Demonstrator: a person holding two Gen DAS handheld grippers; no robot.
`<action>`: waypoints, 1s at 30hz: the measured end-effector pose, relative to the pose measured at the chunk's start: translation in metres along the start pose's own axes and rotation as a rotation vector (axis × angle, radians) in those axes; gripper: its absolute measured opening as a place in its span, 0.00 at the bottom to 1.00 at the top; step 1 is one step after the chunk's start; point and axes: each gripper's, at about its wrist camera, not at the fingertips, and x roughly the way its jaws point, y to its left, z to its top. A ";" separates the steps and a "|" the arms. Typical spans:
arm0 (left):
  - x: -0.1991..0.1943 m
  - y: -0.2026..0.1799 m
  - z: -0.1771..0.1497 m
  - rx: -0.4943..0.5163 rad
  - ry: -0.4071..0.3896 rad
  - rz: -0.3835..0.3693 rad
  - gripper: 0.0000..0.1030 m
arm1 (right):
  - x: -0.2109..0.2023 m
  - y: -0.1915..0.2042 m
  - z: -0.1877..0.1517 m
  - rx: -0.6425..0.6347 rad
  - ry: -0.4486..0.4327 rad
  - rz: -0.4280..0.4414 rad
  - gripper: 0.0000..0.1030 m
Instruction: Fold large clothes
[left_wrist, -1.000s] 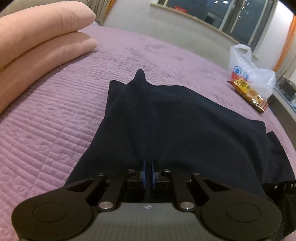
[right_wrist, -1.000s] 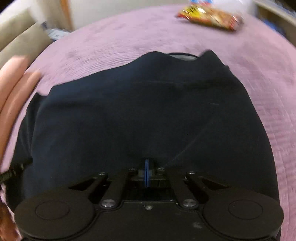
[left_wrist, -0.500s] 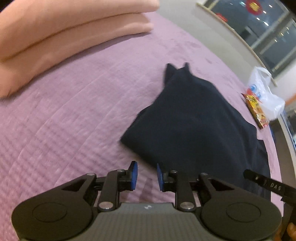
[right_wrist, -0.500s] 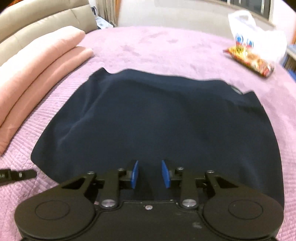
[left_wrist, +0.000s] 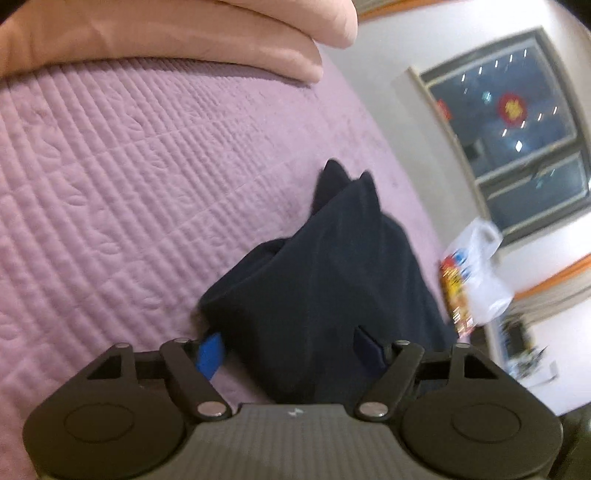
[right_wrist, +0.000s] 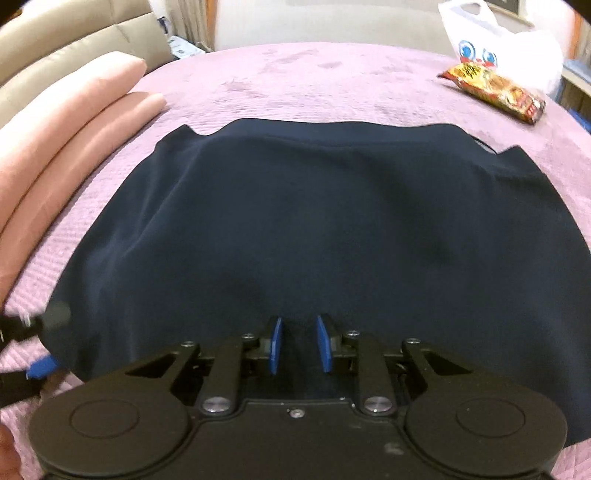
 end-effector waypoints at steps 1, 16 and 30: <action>0.003 0.000 0.001 -0.012 -0.011 -0.012 0.73 | 0.000 0.000 0.000 0.000 0.000 0.001 0.27; 0.048 -0.050 0.010 0.071 -0.071 -0.003 0.12 | -0.009 -0.004 -0.011 0.085 -0.035 0.007 0.14; 0.043 -0.248 -0.070 0.736 0.040 -0.319 0.12 | -0.044 -0.100 -0.016 0.462 -0.116 0.184 0.12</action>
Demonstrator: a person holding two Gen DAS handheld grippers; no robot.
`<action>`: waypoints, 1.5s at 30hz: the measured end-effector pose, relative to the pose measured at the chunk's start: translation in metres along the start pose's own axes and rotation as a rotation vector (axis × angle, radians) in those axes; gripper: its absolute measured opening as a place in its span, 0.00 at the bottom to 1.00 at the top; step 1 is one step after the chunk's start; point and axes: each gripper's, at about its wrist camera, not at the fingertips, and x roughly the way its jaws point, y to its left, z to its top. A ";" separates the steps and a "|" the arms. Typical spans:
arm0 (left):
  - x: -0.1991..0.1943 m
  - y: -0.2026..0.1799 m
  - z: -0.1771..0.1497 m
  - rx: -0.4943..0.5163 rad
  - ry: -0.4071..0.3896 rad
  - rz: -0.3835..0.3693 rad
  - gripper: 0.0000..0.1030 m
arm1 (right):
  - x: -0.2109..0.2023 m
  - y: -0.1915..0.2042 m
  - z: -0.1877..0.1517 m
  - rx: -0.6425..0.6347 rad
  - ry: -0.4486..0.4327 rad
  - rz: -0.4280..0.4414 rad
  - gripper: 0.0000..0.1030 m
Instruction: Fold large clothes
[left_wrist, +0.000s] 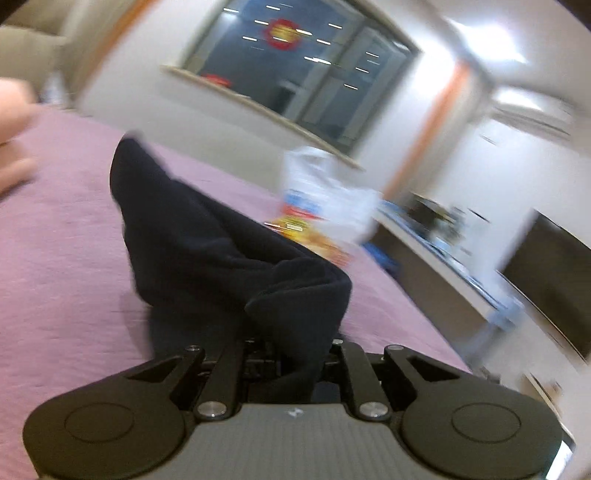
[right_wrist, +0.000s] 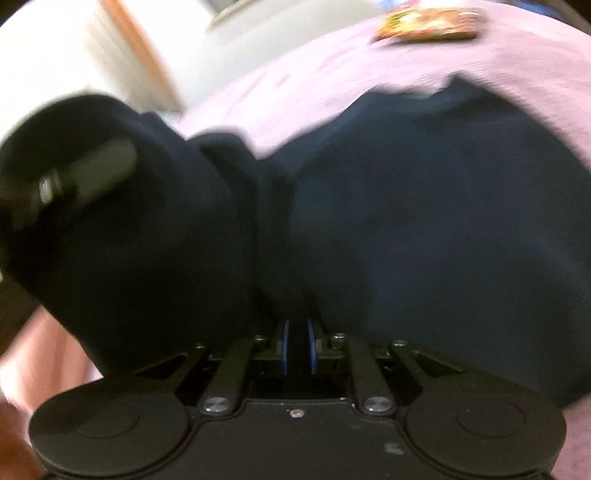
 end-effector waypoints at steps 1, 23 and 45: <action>0.006 -0.012 0.000 0.022 0.012 -0.035 0.12 | -0.016 -0.011 0.007 -0.015 -0.048 -0.039 0.16; 0.149 -0.085 -0.097 0.198 0.333 -0.054 0.12 | 0.030 -0.124 0.150 -0.012 0.077 0.129 0.79; 0.126 -0.111 -0.121 0.252 0.485 -0.262 0.34 | -0.037 -0.130 0.143 -0.043 -0.039 -0.064 0.74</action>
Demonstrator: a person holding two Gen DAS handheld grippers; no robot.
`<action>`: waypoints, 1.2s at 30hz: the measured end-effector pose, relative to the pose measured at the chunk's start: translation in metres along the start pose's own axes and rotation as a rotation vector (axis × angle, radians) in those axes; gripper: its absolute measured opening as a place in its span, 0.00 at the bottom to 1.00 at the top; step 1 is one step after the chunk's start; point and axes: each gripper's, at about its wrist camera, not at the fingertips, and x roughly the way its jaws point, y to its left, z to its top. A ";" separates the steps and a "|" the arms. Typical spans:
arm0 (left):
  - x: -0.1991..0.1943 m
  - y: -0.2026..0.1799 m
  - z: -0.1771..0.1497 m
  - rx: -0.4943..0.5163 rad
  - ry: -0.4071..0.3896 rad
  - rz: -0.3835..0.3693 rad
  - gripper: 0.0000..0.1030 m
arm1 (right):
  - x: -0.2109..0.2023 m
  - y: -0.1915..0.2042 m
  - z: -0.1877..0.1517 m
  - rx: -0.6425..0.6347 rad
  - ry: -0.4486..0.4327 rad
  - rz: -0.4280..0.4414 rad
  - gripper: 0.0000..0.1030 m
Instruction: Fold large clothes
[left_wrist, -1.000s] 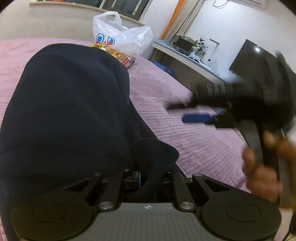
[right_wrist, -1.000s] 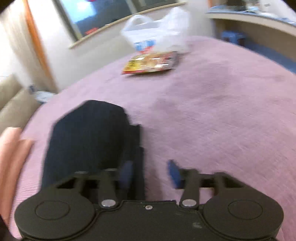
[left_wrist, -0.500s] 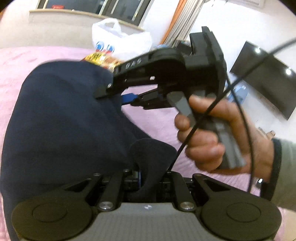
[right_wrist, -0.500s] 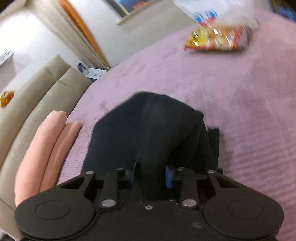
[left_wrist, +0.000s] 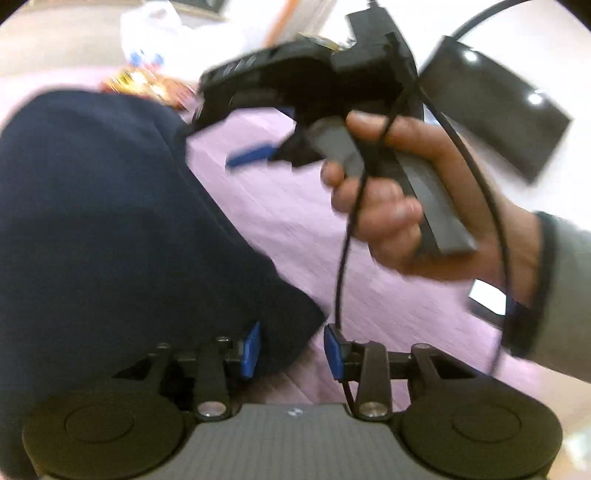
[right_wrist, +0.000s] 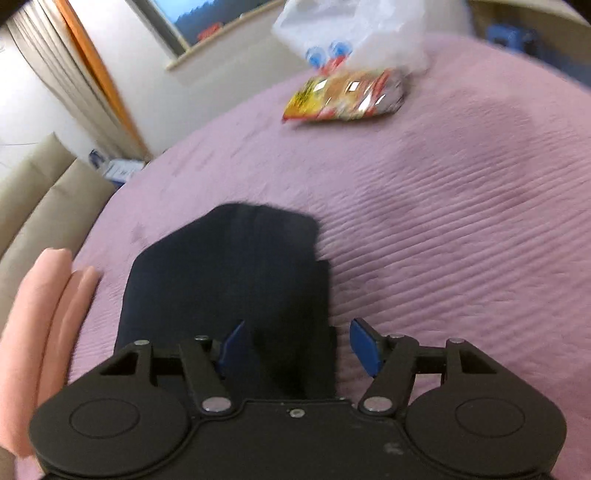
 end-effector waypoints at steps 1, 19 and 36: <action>-0.008 0.001 -0.002 -0.009 0.010 -0.021 0.32 | -0.013 0.006 -0.005 -0.024 -0.009 -0.011 0.74; -0.077 0.085 -0.010 -0.170 -0.085 0.204 0.03 | -0.007 0.038 -0.092 -0.181 0.197 -0.162 0.03; -0.068 0.089 -0.005 -0.208 -0.101 0.133 0.03 | 0.160 0.101 0.018 -0.502 -0.001 -0.164 0.09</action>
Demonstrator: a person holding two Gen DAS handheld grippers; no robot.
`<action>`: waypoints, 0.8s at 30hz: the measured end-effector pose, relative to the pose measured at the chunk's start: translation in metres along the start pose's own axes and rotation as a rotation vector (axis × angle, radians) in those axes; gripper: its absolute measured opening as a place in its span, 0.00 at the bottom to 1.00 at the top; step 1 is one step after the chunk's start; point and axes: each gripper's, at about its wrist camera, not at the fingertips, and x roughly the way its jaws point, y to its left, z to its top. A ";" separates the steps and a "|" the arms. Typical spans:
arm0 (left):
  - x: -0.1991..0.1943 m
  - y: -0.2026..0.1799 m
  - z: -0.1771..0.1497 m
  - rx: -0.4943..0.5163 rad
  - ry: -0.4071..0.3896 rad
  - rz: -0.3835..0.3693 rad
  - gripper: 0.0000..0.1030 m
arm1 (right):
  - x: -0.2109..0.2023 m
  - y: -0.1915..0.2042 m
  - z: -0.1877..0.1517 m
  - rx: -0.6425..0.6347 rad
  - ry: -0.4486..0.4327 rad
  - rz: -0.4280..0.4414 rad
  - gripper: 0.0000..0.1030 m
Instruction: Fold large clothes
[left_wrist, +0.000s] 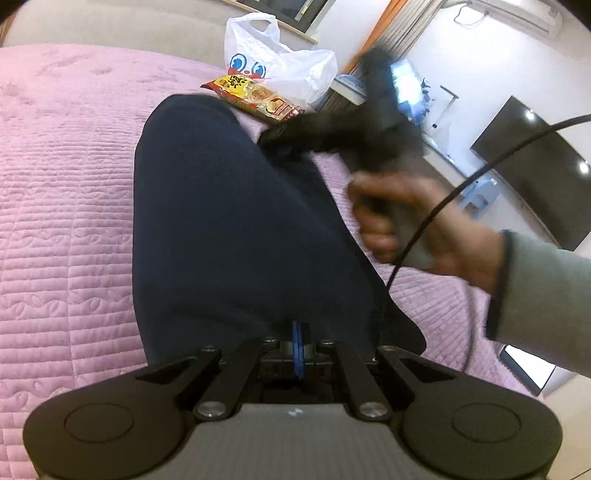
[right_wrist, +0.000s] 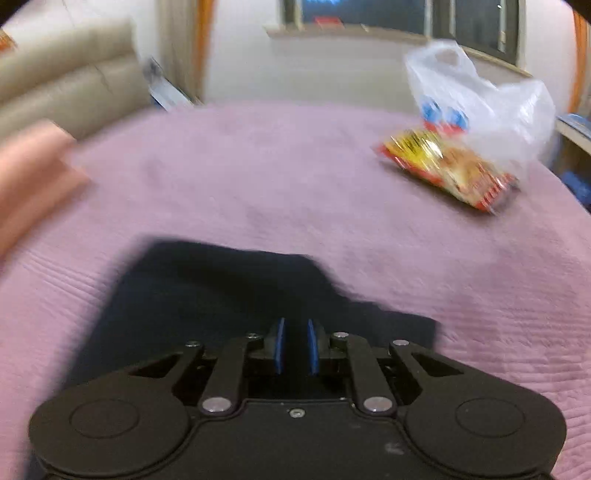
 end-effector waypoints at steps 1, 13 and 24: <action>0.000 0.001 0.000 -0.006 -0.001 -0.007 0.03 | 0.010 -0.004 -0.003 0.005 0.011 -0.027 0.01; -0.036 0.005 0.054 -0.032 -0.098 -0.026 0.07 | -0.121 -0.010 -0.038 0.110 -0.104 0.073 0.11; -0.022 0.010 0.020 -0.072 -0.001 0.041 0.04 | -0.148 0.008 -0.097 0.185 0.105 0.026 0.21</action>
